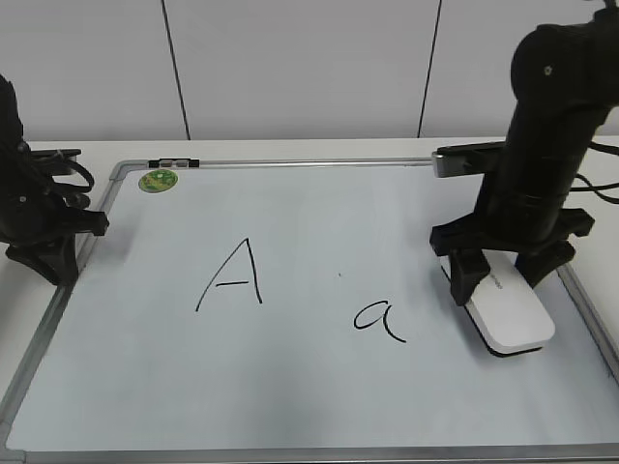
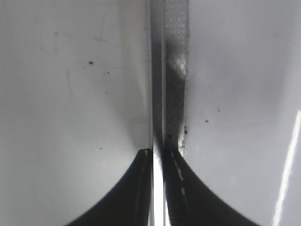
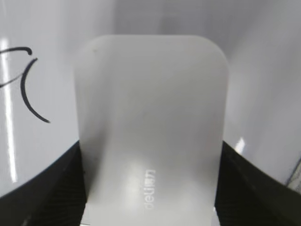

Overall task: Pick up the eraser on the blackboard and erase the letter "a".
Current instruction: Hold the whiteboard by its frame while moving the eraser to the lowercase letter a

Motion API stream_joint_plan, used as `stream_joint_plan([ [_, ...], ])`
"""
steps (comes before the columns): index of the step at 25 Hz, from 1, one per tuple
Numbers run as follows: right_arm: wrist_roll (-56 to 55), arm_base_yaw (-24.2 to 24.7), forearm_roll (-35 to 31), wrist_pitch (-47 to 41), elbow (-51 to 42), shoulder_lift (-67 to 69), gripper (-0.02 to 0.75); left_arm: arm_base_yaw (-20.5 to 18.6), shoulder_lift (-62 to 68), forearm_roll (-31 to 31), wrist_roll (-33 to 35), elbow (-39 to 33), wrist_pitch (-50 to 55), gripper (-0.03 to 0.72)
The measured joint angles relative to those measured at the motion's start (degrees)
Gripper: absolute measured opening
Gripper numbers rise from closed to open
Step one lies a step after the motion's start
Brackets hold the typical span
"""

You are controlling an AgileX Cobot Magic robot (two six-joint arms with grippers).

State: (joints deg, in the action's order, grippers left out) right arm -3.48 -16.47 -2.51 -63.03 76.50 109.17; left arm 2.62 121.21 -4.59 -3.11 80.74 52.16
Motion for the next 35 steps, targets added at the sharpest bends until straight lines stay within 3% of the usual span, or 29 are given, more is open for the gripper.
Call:
stream_joint_plan([
  [14, -0.1, -4.4, -0.1, -5.3, 13.2, 14.2, 0.526, 0.0, 0.0, 0.0, 0.0, 0.0, 0.1, 0.068],
  [27, -0.2, -11.2, 0.5, -6.5, 15.1, 15.6, 0.525, 0.0, 0.0, 0.0, 0.0, 0.0, 0.1, 0.068],
  [35, 2.7, -15.1, -6.4, -6.4, 15.4, 15.9, 0.525, 0.0, 0.0, -0.1, 0.0, 0.0, 0.1, 0.068],
])
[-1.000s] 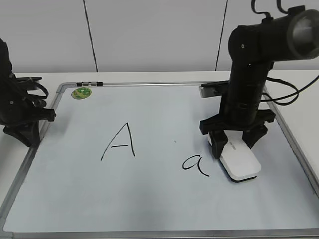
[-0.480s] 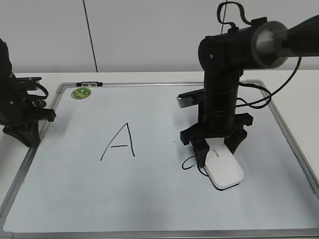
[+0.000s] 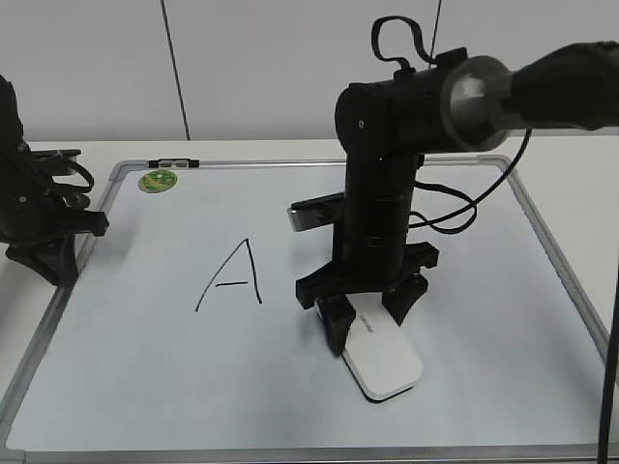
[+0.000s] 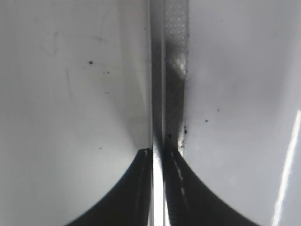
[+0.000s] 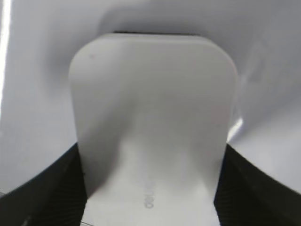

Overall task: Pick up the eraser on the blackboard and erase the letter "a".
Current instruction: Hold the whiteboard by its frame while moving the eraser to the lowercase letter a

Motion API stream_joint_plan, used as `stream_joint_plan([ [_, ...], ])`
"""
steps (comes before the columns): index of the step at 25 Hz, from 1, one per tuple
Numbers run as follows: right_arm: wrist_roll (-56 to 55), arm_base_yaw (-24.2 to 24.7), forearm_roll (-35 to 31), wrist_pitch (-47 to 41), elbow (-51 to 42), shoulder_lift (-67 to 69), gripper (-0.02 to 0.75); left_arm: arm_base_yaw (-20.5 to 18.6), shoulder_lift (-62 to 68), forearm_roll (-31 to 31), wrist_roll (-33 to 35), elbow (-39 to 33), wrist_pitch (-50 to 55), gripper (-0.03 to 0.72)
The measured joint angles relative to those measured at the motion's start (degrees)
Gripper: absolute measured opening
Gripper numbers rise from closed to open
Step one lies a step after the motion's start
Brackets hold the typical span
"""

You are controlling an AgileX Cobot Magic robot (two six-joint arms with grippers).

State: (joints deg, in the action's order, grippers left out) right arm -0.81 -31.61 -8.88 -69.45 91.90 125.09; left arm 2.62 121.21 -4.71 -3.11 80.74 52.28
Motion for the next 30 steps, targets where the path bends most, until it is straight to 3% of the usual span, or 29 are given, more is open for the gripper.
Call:
stream_joint_plan([
  [7, 2.1, -0.6, -2.4, -0.2, 5.6, 1.2, 0.525, 0.0, 0.0, -0.1, 0.0, 0.0, 0.0, 0.068],
  [11, 1.9, -0.8, -0.6, -0.2, 10.7, 0.3, 0.525, 0.0, 0.0, -0.1, 0.0, 0.0, 0.0, 0.068],
  [18, -7.1, 0.3, 17.6, -0.4, 14.0, -3.9, 0.525, 0.0, 0.0, -0.1, 0.0, 0.0, 0.0, 0.068],
  [24, -8.0, 4.6, 16.7, -0.4, 12.4, -4.0, 0.525, 0.0, 0.0, -0.1, 0.0, 0.0, 0.0, 0.068],
  [30, -6.7, 5.2, 13.8, -0.4, 8.2, -2.0, 0.525, 0.0, 0.0, -0.1, 0.0, 0.0, 0.0, 0.068],
])
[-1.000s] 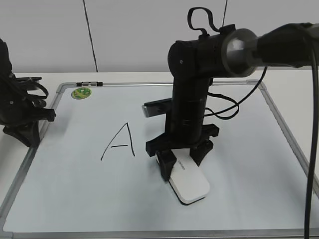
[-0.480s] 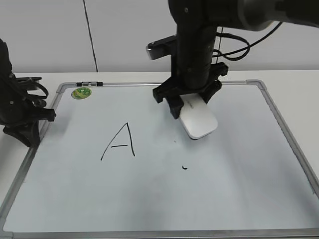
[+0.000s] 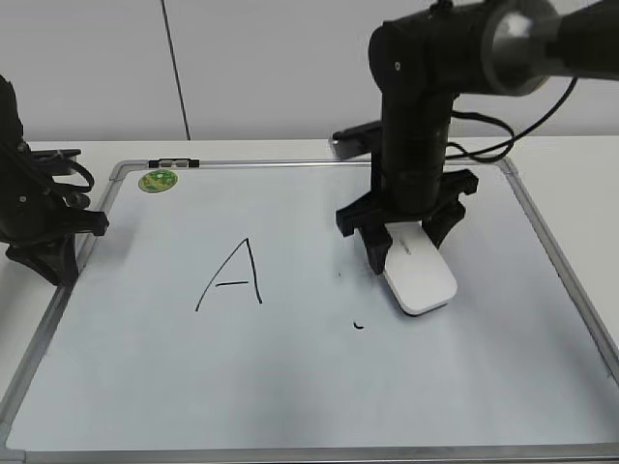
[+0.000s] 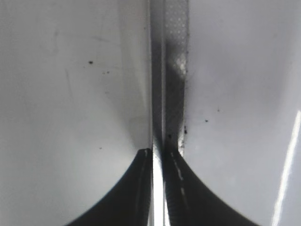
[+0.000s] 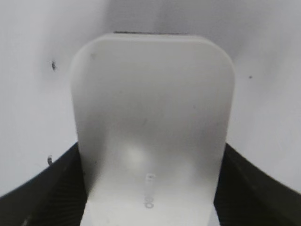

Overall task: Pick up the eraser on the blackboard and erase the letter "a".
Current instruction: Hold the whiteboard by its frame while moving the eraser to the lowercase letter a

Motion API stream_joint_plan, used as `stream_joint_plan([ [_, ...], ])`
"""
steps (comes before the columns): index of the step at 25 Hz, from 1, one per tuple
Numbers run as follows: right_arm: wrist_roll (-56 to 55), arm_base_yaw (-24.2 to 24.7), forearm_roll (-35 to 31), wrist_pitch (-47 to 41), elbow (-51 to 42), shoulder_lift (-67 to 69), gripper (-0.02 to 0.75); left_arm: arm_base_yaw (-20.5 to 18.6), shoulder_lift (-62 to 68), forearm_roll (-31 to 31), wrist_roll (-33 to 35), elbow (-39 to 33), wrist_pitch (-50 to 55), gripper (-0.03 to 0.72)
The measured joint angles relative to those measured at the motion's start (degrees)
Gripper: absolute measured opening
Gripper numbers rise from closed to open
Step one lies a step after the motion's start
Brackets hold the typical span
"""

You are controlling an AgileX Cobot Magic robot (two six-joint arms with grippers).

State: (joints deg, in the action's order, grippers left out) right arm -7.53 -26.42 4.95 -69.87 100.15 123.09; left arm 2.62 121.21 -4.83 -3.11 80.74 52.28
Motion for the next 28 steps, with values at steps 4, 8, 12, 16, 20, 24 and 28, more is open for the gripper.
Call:
stream_joint_plan([
  [4, 0.9, 0.0, -2.2, 0.0, -2.7, 2.5, 0.525, 0.0, 0.0, 0.0, 0.0, 0.0, 0.0, 0.068],
  [8, 3.9, 0.0, -6.6, 0.2, -3.6, 3.4, 0.525, 0.0, 0.0, 0.0, 0.0, 0.0, 0.0, 0.068],
  [12, 5.3, 0.0, -8.1, 0.3, -3.6, 3.9, 0.525, 0.0, 0.0, 0.0, 0.0, 0.0, 0.0, 0.068],
  [16, 6.5, 0.0, -9.0, 0.0, -3.3, 4.3, 0.525, 0.0, 0.0, 0.0, 0.0, 0.0, 0.0, 0.068],
  [20, 7.5, -1.5, -9.5, -0.4, -2.8, 4.7, 0.525, 0.0, 0.0, 0.0, 0.0, 0.0, 0.0, 0.068],
  [24, 7.8, -4.7, -9.8, -0.4, -2.8, 4.8, 0.525, 0.0, 0.0, 0.0, 0.0, 0.0, 0.0, 0.068],
  [28, 8.4, -8.0, -12.7, -0.4, -2.8, 4.9, 0.525, 0.0, 0.0, 0.0, 0.0, 0.0, 0.0, 0.068],
])
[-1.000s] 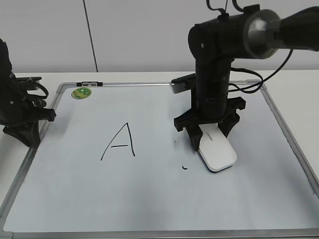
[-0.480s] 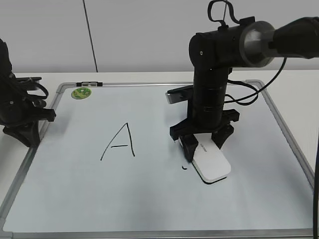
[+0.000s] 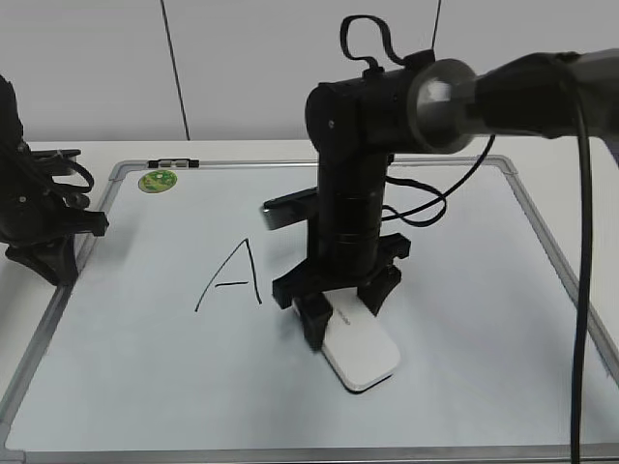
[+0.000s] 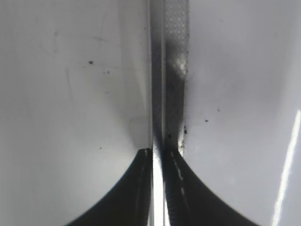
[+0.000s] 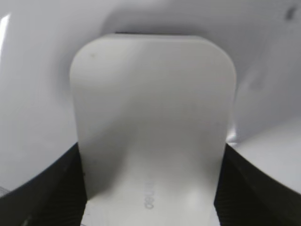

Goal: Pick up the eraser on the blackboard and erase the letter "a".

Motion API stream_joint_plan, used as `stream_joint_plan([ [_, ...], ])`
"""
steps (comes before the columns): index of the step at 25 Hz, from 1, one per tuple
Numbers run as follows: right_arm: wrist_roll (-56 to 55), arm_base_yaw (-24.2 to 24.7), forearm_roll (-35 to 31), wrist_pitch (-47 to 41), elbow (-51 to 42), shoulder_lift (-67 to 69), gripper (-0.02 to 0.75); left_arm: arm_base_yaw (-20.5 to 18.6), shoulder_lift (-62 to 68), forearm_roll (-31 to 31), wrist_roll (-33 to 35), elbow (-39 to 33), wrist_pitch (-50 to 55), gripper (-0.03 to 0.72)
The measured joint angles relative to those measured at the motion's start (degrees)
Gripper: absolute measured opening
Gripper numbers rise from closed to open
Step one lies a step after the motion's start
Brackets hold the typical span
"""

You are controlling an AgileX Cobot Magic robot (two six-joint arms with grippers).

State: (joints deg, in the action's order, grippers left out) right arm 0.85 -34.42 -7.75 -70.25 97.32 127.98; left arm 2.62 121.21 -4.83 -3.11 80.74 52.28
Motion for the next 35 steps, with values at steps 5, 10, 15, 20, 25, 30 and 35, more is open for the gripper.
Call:
stream_joint_plan([
  [5, 0.8, -1.4, -3.4, 0.0, 0.0, 0.0, 0.525, 0.0, 0.0, 0.0, 0.0, 0.0, 0.0, 0.068],
  [10, -1.2, 2.2, -0.5, 0.6, -0.8, -2.5, 0.525, 0.0, 0.0, 0.0, 0.0, 0.0, 0.0, 0.068],
  [15, -1.8, 12.2, 1.3, 0.7, -0.8, -7.7, 0.525, 0.0, 0.0, 0.0, 0.0, 0.0, 0.0, 0.068],
  [20, -1.9, 20.6, 2.6, 0.7, -0.8, -9.3, 0.525, 0.0, 0.0, 0.0, 0.0, 0.0, 0.0, 0.068],
  [25, -1.9, 25.4, 6.5, 0.7, -0.8, -9.3, 0.525, 0.0, 0.0, 0.0, 0.0, 0.0, 0.0, 0.068],
  [30, -1.9, 28.0, 11.0, 0.7, -0.8, -9.2, 0.525, 0.0, 0.0, 0.0, 0.0, 0.0, 0.0, 0.068],
  [35, -1.9, 28.1, 12.6, 0.7, -0.8, -8.4, 0.525, 0.0, 0.0, 0.0, 0.0, 0.0, 0.0, 0.068],
])
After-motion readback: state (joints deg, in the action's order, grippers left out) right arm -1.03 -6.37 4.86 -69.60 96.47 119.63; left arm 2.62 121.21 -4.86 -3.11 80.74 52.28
